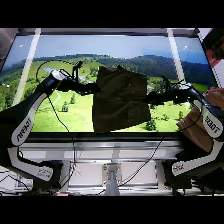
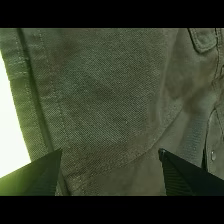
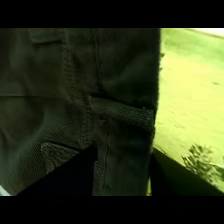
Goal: Fold the clothes and pants, and hang the long-sleeved shirts on hangers.
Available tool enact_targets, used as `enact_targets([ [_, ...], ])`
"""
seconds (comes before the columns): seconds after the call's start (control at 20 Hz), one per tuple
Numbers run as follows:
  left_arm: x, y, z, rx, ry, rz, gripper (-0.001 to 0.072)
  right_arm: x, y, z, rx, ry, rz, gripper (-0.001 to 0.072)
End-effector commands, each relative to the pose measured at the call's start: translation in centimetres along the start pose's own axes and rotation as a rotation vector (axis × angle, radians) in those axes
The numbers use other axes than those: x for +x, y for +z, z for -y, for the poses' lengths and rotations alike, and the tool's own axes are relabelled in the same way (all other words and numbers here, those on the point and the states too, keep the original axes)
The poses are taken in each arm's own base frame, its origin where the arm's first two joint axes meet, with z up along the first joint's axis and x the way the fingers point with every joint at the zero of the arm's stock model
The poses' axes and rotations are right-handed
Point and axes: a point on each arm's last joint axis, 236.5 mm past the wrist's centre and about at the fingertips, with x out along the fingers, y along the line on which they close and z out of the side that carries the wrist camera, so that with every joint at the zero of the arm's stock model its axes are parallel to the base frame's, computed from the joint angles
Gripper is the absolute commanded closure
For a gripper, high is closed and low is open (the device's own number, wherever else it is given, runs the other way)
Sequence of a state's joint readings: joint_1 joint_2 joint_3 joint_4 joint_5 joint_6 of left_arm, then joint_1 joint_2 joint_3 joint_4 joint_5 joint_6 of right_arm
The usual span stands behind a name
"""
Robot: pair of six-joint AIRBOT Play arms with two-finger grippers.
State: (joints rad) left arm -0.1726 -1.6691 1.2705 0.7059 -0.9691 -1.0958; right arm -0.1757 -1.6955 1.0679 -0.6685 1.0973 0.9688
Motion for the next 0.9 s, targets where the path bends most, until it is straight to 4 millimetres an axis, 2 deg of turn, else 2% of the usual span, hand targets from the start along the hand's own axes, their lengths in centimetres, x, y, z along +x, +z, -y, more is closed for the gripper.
enact_targets([
  [0.0,0.5,-0.3,-0.2,-0.013,-0.010,-0.013,-0.0001,0.4,0.6,-0.8,-0.039,0.048,0.009,0.0393],
  [0.15,1.3,-0.3,-1.2,-0.030,0.004,-0.009,-0.0001,-0.5,2.8,-1.4,-0.082,0.036,0.062,0.0411],
  [0.2,1.6,-0.3,-1.5,-0.035,0.009,-0.008,-0.0001,-0.9,3.6,-1.6,-0.095,0.032,0.080,0.0536],
  [0.25,1.9,-0.2,-1.7,-0.047,0.006,-0.002,-0.0001,-1.2,4.2,-1.8,-0.106,0.031,0.092,0.0690],
  [0.45,2.9,1.2,-1.1,-0.144,-0.056,0.058,-0.0001,-1.7,5.1,-2.3,-0.122,0.033,0.111,0.0684],
  [0.85,4.7,-0.1,-2.0,-0.167,-0.052,0.017,-0.0001,-1.7,5.1,-2.4,-0.121,0.036,0.111,0.0684],
])
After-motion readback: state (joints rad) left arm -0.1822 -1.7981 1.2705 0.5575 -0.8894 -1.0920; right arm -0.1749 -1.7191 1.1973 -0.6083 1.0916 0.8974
